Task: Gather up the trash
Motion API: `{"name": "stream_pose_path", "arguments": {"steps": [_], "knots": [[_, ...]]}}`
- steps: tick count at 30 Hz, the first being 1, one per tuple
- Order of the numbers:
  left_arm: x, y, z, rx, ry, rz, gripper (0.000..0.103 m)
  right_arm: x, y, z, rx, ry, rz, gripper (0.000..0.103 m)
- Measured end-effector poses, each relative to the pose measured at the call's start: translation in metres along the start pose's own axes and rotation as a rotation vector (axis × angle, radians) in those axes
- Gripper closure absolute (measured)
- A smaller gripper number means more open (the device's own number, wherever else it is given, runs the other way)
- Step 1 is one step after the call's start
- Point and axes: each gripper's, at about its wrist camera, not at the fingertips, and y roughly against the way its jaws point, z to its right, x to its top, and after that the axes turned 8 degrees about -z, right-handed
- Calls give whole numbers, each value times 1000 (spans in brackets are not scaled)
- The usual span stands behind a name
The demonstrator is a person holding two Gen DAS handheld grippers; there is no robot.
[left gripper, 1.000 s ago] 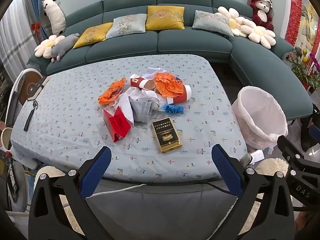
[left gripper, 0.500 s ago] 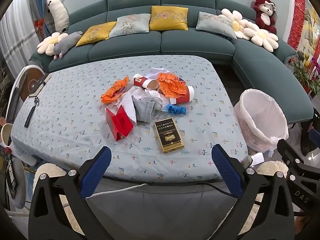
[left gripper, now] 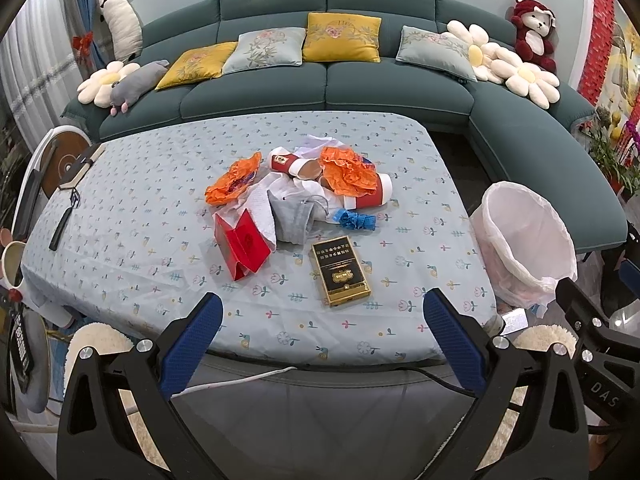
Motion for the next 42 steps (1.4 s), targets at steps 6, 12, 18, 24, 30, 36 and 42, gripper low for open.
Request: {"name": "stream_pose_path", "arguments": {"steps": [6,12,18,24,30,36,42], "knots": [[-1,0,3,0,-5,-3,7,0,1,0,2,-6,0,7],[-1,-1,4,-2,-11,-6,7,0,0,0,-2,-6,7,7],[-1,1,6,-9,-19,-3,7,0,0,0,-8,-5,15,7],[-2,0,7,-11,-20,-8,7,-3,-4,0,-9,-10,10,7],[-4,-2,8,-9,-28,-22,7,-3,-3,0,-10,-8,13,7],[-5,-2,8,-1,-21,-16,7,-6,-3,-1,-11,-4,23,7],[-3,-3,5,2,-19,-21,7,-7,-1,-1,-18,-5,26,7]]}}
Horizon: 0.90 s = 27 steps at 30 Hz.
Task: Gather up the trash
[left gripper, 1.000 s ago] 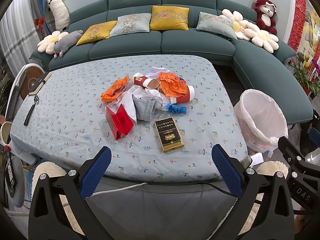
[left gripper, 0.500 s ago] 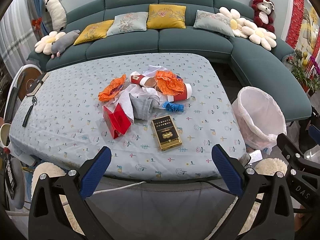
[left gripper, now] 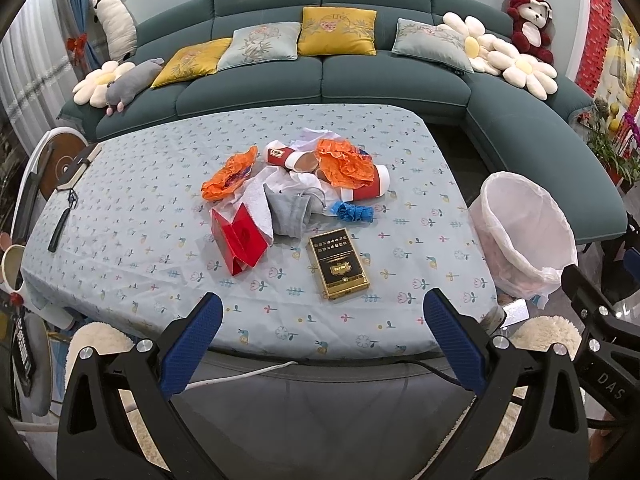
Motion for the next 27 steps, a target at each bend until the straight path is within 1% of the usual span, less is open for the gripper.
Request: {"name": "stream_pose_path", "arguments": {"steps": [8,13,21,27], "knots": [[0,0,0,1,-11,7,7,0,1,-1,-2,4,2,7],[1,1,-2,4,6,19,7,0,2,-2,0,12,5,7],[1,-4,-5,21,-7,15,7,-2,0,-8,14,18,-5,7],[0,-11,-10,11,4,-2,7,-3,-2,-15,18,26,-8,7]]}}
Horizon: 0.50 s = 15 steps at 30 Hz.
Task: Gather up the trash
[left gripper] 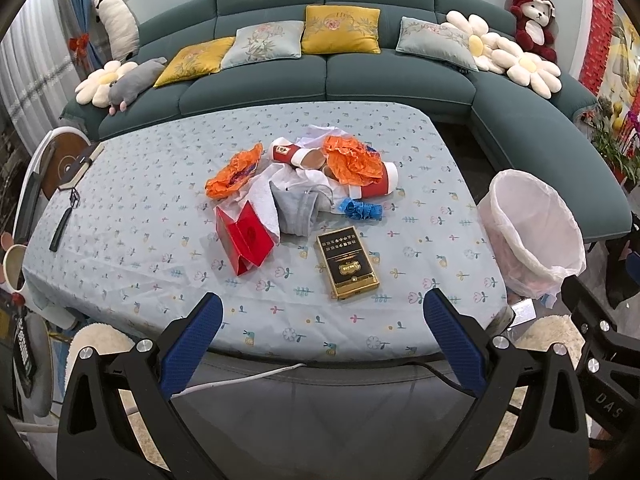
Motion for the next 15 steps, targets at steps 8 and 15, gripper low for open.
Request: {"name": "stream_pose_path", "arguments": {"steps": [8,15], "knots": [[2,-1,2,-21,-1,10,7,5,3,0,-35,12,26,7],[5,-6,3,-54,-11,0,7,9,-3,2,-21,-8,12,7]]}}
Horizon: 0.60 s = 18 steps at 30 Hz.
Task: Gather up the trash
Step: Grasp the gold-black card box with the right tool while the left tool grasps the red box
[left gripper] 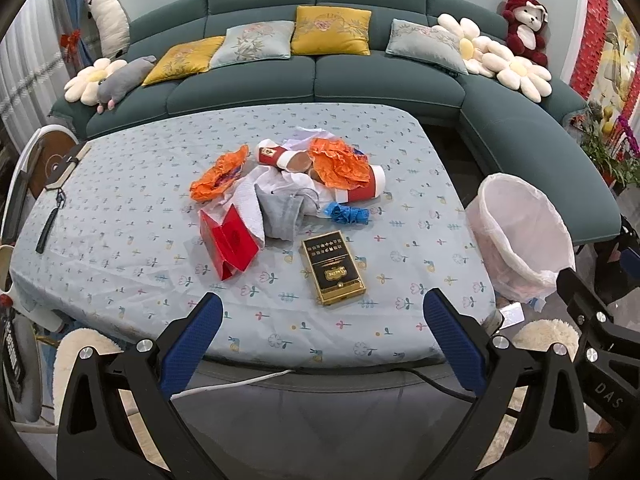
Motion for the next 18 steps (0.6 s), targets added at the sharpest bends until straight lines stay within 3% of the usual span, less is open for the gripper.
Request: {"name": "stream_pose_path", "arguments": {"steps": [5,12,18], "knots": [[3,-12,-15,12,15,-8,7,2,-14,-14,31,-4,-29,7],[15,-41,-70,53,154,-39,7,4,-38,-52,79,60,-60,7],[30,-69,-97,93,161,-54,7,13,-57,-83,112,105,-69,7]]}}
